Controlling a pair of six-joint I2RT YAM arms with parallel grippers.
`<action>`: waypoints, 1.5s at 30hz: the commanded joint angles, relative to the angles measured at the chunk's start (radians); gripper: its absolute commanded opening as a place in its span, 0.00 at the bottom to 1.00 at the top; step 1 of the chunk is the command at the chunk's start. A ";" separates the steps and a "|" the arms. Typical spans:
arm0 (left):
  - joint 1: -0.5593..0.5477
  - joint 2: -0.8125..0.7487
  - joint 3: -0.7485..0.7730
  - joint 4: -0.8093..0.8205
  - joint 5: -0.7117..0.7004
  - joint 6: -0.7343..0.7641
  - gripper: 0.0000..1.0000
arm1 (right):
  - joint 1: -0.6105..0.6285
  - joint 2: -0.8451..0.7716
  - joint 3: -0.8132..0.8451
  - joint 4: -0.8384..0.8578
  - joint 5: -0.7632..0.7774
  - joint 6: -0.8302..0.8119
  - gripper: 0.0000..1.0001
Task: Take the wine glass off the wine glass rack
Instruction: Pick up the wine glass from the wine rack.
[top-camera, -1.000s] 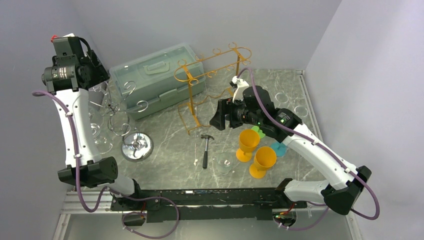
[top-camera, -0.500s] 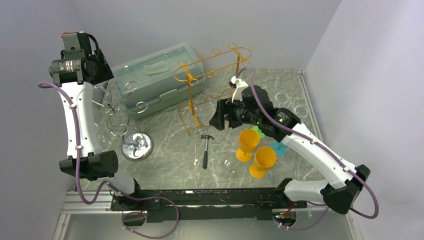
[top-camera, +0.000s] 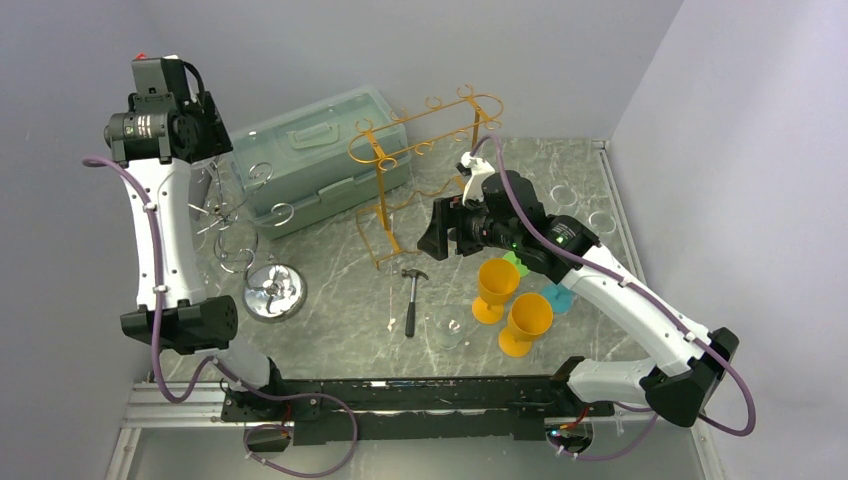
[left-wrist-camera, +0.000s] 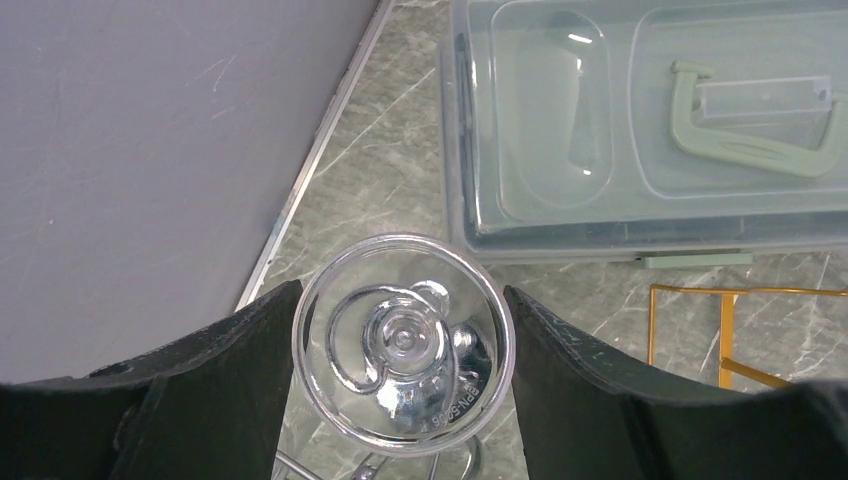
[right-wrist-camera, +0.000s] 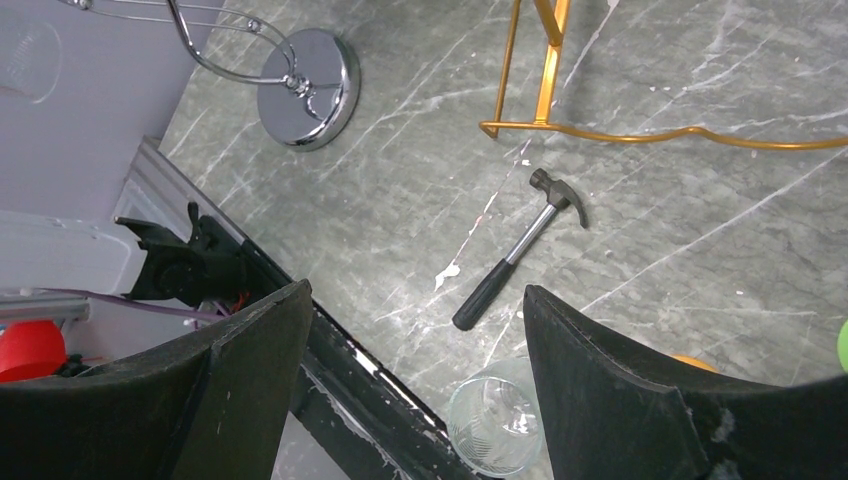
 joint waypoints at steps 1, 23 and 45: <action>-0.023 0.006 0.058 0.021 -0.006 0.035 0.44 | -0.003 0.002 0.030 0.049 0.006 0.001 0.80; -0.055 -0.121 -0.052 -0.015 -0.071 -0.006 0.43 | -0.003 0.014 0.035 0.051 -0.011 0.003 0.80; -0.055 -0.201 -0.148 0.016 -0.240 -0.049 0.42 | -0.003 0.027 0.045 0.036 -0.014 -0.008 0.80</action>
